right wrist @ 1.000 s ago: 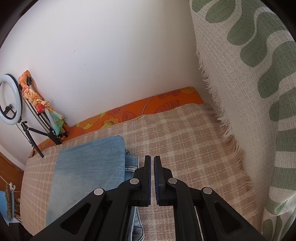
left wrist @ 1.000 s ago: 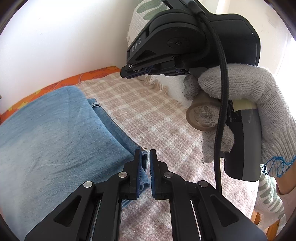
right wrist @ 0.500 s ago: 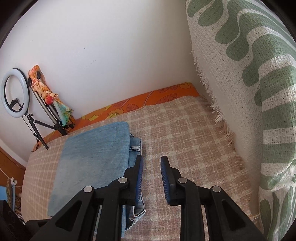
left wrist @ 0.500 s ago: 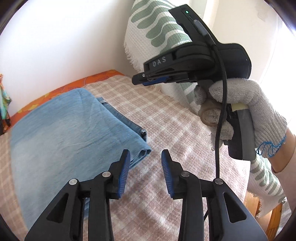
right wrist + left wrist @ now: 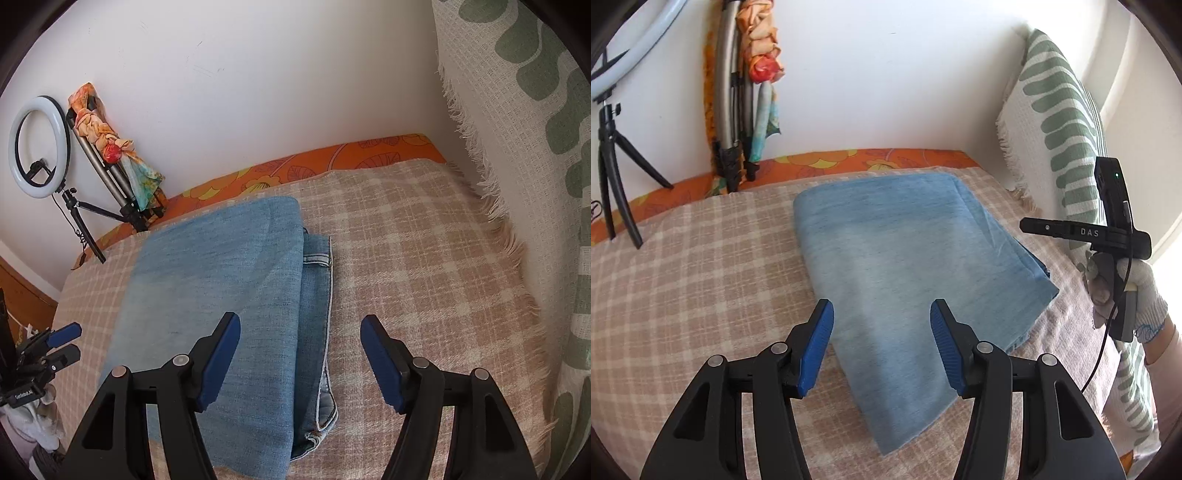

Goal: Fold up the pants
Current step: 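Open both tools and press the folded jeans flat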

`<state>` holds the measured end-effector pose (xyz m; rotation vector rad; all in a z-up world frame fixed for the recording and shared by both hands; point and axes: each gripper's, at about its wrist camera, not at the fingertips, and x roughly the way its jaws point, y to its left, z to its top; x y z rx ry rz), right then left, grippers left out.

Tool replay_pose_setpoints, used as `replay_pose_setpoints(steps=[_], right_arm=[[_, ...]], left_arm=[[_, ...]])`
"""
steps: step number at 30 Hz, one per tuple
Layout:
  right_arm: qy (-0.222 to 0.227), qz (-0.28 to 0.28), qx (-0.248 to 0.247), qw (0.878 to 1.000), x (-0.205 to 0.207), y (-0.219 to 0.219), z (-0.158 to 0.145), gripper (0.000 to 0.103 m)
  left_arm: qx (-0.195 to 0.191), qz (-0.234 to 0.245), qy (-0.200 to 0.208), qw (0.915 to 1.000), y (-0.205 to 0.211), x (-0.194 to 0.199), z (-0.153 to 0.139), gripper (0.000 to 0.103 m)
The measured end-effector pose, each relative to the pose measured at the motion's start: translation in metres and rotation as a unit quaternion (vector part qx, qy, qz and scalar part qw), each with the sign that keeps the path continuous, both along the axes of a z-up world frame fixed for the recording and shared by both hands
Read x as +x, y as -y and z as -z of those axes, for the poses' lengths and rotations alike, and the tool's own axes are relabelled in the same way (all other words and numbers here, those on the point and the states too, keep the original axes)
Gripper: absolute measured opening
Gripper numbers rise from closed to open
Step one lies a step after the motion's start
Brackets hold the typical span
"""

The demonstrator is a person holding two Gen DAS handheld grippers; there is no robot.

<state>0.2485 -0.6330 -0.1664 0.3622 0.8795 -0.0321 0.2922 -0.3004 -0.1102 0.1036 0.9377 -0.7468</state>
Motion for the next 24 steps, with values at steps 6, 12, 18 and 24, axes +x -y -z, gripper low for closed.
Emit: replay_pose_setpoints(steps=[6,12,18,24], right_arm=[[-0.013,0.000,0.030,0.999,0.011,0.002,0.010,0.071],[-0.025,0.000,0.068,0.997,0.022,0.011,0.021,0.071],[-0.045,-0.008,0.073,0.996,0.033,0.010,0.034,0.071],[-0.037,-0.025,0.105,0.993,0.042,0.002,0.045,0.077]], left_arm=[[-0.029,-0.040,-0.070,0.9963,-0.027,0.036,0.018,0.064],[-0.052,-0.061,-0.115,0.9901,-0.033,0.055,0.039,0.064],[-0.062,-0.059,-0.132,0.9876,-0.021,0.062,0.050,0.064],[-0.064,-0.051,-0.136,0.9874,-0.009,0.067,0.058,0.064]])
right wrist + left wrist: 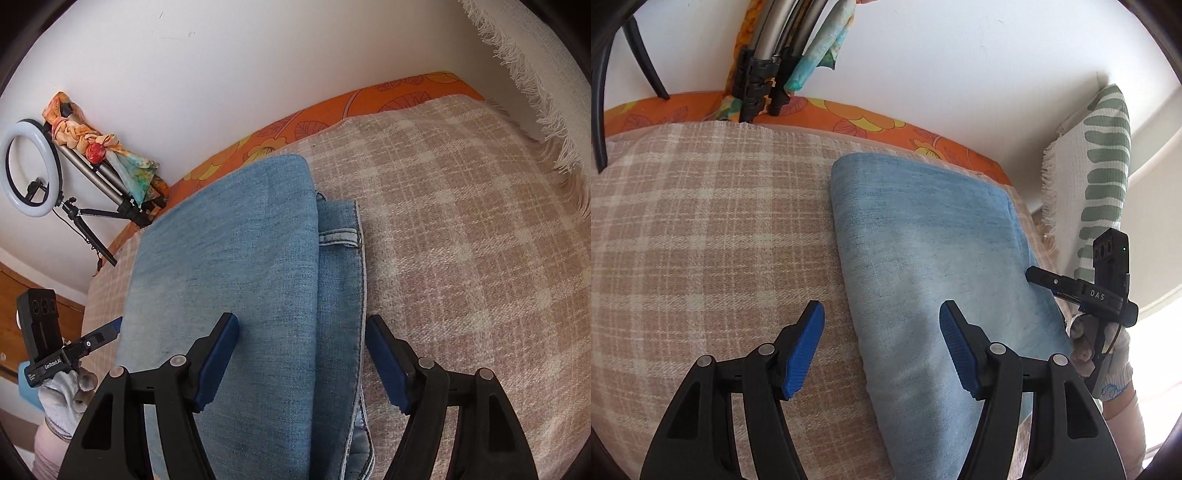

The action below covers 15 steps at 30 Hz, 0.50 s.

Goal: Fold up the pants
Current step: 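Close both tools on the edge of the folded stack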

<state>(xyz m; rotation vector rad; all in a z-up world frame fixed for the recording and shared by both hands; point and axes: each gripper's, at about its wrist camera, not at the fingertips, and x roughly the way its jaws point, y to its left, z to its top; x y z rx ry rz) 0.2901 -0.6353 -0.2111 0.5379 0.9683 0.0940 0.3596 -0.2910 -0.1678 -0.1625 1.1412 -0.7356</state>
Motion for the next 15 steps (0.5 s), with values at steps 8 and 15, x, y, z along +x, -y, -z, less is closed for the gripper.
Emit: replay_pose_setpoints(steps=[8,15], right_arm=[[0.013,-0.035,-0.005,0.999,0.005,-0.016,0.000,0.066],[0.019,-0.034,0.008,0.999,0.004,-0.021,0.003,0.043]], left_arm=[[-0.008,-0.005,-0.002,1.0000,0.007,0.004,0.017,0.064],[0.011,0.015,0.032,0.9993,0.026,-0.004,0.016,0.062]])
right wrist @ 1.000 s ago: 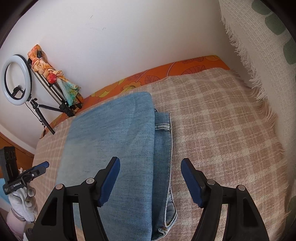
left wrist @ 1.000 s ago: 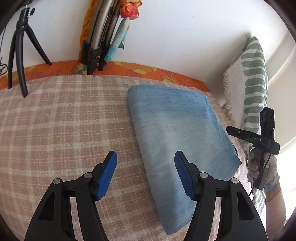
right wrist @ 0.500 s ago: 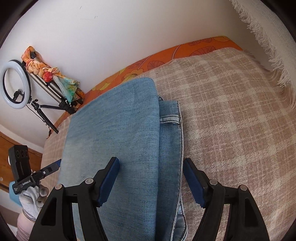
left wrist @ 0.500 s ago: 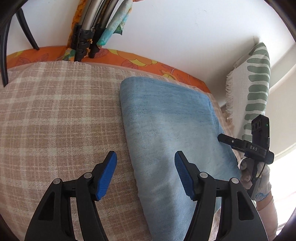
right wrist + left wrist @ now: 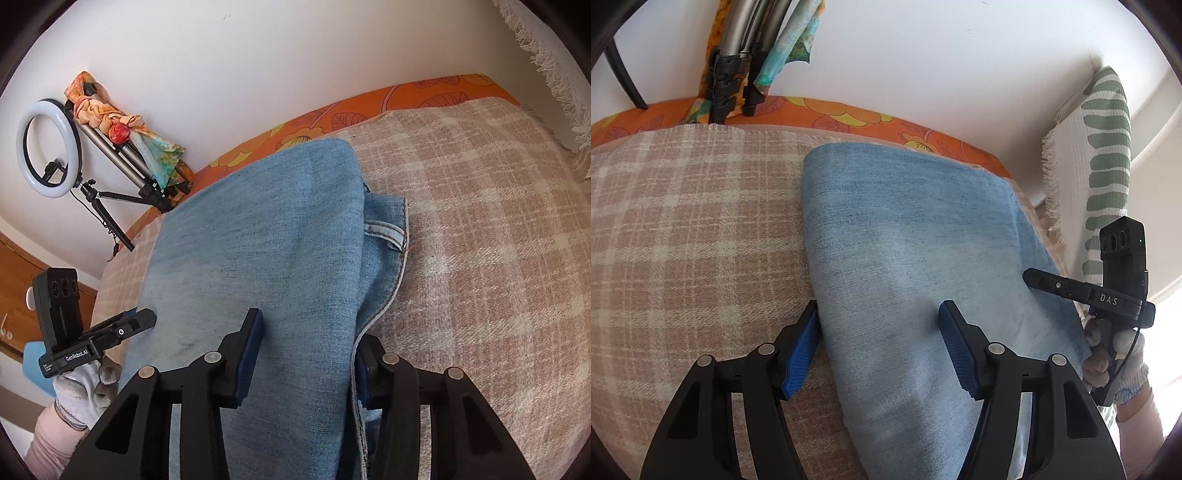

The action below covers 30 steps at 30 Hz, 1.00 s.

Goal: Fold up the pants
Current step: 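Close both tools on the edge of the folded stack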

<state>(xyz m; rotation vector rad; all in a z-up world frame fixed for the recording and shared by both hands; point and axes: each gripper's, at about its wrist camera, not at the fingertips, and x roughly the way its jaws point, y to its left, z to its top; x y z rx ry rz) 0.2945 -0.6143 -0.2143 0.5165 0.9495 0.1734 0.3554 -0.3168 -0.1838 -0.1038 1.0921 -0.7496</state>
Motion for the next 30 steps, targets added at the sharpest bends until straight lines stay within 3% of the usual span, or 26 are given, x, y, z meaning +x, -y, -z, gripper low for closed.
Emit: replay_pose_setpoints(steps=[5,10,15,18,25,30], right_arm=[[0.006,0.011,-0.016,1.000,-0.002,-0.004,-0.002,0.035],[0.010,0.016,-0.026,0.999,-0.004,-0.007,-0.002,0.034],[0.011,0.022,-0.014,1.000,-0.005,-0.004,0.001,0.035],[0.012,0.018,-0.050,0.998,-0.005,-0.012,-0.004,0.034],[0.015,0.021,-0.131,0.991,-0.008,-0.031,-0.018,0.018],[0.023,0.026,-0.159,0.987,-0.010,-0.038,-0.026,0.015]], left_arm=[[0.019,-0.007,0.019,0.9996,0.005,-0.004,0.001,0.051],[0.036,-0.008,0.041,0.9985,0.007,-0.007,-0.001,0.034],[0.052,-0.006,0.067,0.9964,0.014,-0.007,-0.002,0.025],[0.054,-0.007,0.078,0.9955,0.014,-0.007,-0.001,0.021],[0.060,-0.007,0.104,0.9927,0.017,-0.012,-0.006,0.014],[0.053,-0.012,0.108,0.9927,0.013,-0.013,-0.011,0.012]])
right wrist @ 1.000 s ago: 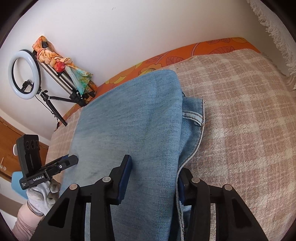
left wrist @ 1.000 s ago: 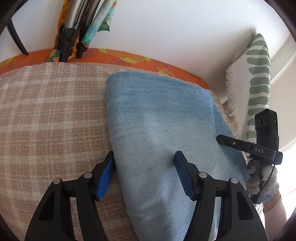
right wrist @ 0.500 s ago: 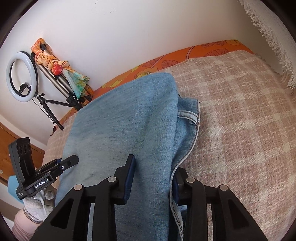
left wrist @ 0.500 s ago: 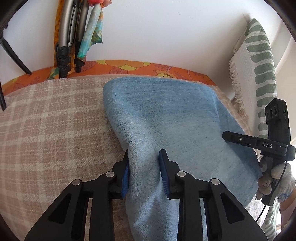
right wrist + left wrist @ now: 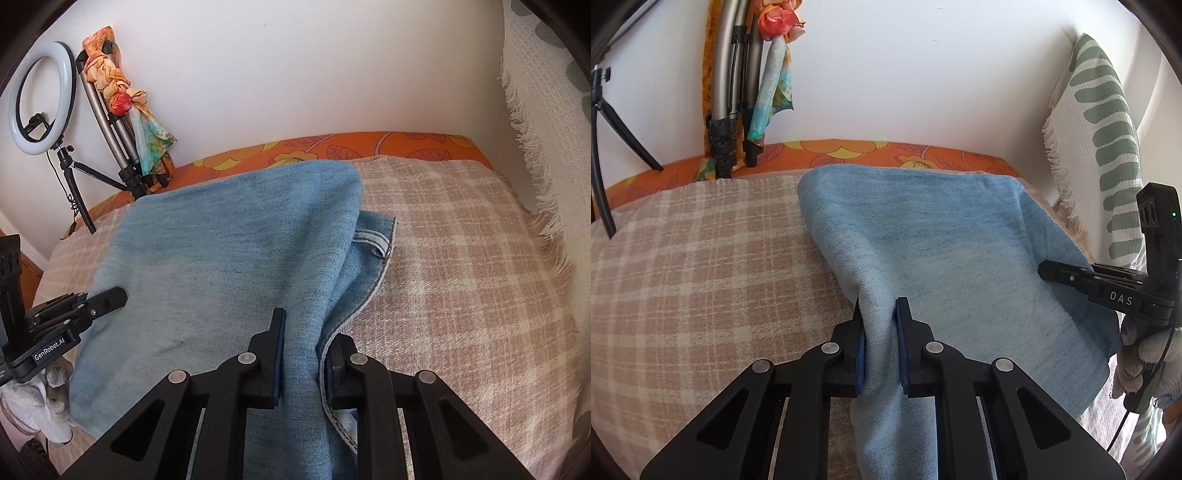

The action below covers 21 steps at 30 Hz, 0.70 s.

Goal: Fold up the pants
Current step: 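Lift the stack edge with both tools and fold it over once more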

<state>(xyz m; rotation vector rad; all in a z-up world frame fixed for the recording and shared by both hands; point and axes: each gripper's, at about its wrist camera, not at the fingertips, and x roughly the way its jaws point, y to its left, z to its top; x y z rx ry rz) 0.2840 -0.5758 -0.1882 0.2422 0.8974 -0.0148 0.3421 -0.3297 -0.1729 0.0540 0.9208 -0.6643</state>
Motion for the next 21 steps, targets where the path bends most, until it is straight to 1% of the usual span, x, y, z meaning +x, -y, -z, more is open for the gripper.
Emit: replay_pose_setpoints(steps=[2,5,10,15,21], right_arm=[[0.009,-0.001,-0.009,1.000,-0.003,-0.003,-0.005,0.015],[0.021,0.000,-0.010,1.000,-0.009,-0.003,-0.014,0.014],[0.039,-0.006,-0.030,0.999,-0.020,-0.010,-0.030,0.014],[0.062,-0.009,-0.033,0.997,-0.032,-0.012,-0.050,0.013],[0.087,-0.003,-0.055,0.995,-0.039,-0.004,-0.077,0.013]], left_arm=[[0.000,0.003,0.009,1.0000,-0.001,-0.002,-0.004,0.011],[-0.001,0.009,0.023,0.9997,-0.002,-0.005,-0.011,0.011],[-0.015,0.021,0.041,0.9988,0.002,-0.012,-0.028,0.010],[-0.025,0.035,0.057,0.9974,0.011,-0.020,-0.045,0.010],[-0.031,0.048,0.079,0.9953,0.020,-0.024,-0.062,0.010]])
